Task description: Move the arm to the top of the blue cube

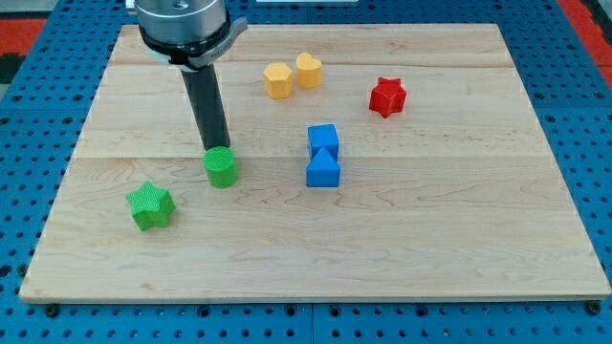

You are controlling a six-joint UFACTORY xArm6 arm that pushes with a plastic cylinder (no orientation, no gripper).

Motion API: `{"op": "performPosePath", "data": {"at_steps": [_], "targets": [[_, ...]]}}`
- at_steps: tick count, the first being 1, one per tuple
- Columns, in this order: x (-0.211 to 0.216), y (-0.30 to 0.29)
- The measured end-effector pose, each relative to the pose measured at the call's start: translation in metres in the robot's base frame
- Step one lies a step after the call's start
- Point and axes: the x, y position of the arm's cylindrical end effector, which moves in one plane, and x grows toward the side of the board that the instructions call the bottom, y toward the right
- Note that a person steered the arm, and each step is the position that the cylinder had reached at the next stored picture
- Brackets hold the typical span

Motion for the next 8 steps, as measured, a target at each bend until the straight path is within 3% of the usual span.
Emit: {"op": "performPosePath", "data": {"at_steps": [3,4,6,7,8], "targets": [[-0.013,0.034],[-0.044,0.035],[-0.073,0.109],[-0.09,0.108],[-0.06,0.106]]}}
